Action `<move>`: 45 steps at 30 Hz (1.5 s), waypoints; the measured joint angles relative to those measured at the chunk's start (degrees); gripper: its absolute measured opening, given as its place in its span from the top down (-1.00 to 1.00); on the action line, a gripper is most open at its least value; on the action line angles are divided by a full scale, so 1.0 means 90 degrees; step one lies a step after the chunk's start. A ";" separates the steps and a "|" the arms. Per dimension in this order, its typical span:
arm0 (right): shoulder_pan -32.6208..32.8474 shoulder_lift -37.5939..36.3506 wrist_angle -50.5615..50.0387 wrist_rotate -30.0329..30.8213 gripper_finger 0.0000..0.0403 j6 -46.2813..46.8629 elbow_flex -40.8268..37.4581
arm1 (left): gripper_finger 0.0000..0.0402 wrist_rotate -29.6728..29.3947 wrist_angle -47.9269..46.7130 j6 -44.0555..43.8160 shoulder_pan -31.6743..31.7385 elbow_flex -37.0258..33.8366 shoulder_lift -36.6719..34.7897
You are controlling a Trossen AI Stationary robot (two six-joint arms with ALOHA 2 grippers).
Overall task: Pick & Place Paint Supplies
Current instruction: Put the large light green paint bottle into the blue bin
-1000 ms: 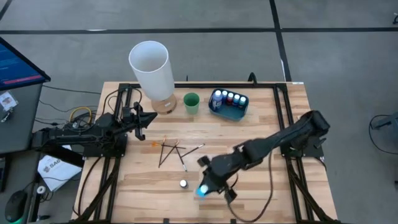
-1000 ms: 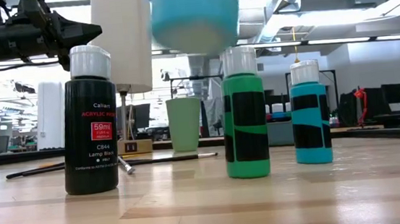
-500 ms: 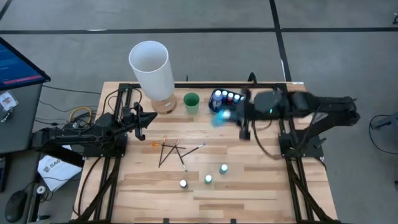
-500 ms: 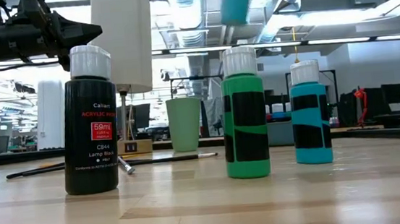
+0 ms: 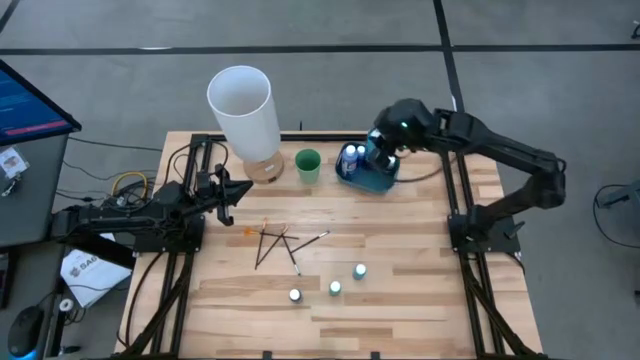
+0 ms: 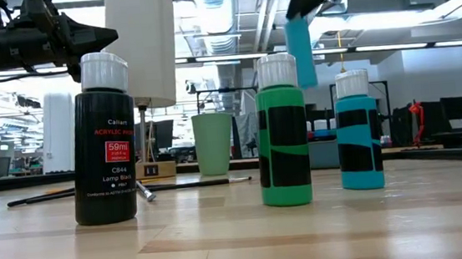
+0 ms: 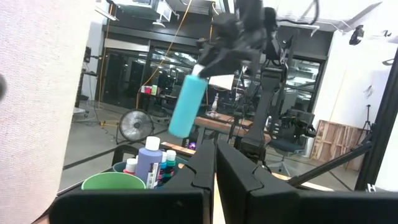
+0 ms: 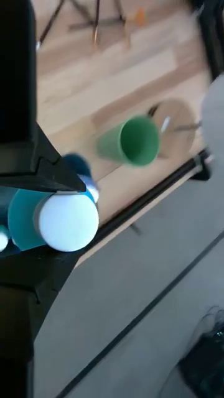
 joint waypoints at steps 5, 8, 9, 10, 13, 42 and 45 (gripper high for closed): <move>-0.0570 0.0202 0.0485 -0.0696 0.41 -0.0059 -0.0724 | 0.99 0.0000 0.0000 0.0000 0.0000 0.0000 0.0000; -0.0760 0.0005 0.1156 -0.1091 0.40 -0.0061 -0.1452 | 0.99 0.0000 0.0000 0.0001 0.0000 0.0000 0.0000; -0.0799 -0.0094 0.1405 -0.1121 0.40 -0.0066 -0.1717 | 0.99 0.0000 0.0000 -0.0001 -0.0001 0.0000 -0.0001; -0.0827 -0.0191 0.1645 -0.1166 0.40 -0.0081 -0.1961 | 0.99 0.0000 0.0000 -0.0001 0.0000 0.0000 -0.0002; -0.0937 -0.0438 0.2384 -0.1446 0.40 -0.0068 -0.2683 | 0.99 0.0000 0.0000 0.0001 0.0000 0.0000 0.0000; -0.1570 0.0267 0.5211 -0.2248 0.40 -0.0229 -0.4361 | 0.99 0.0000 0.0000 0.0001 0.0000 0.0000 -0.0002; -0.1580 0.0341 0.5259 -0.2250 0.40 -0.0253 -0.4354 | 0.99 0.0000 0.0000 0.0001 0.0000 0.0000 -0.0002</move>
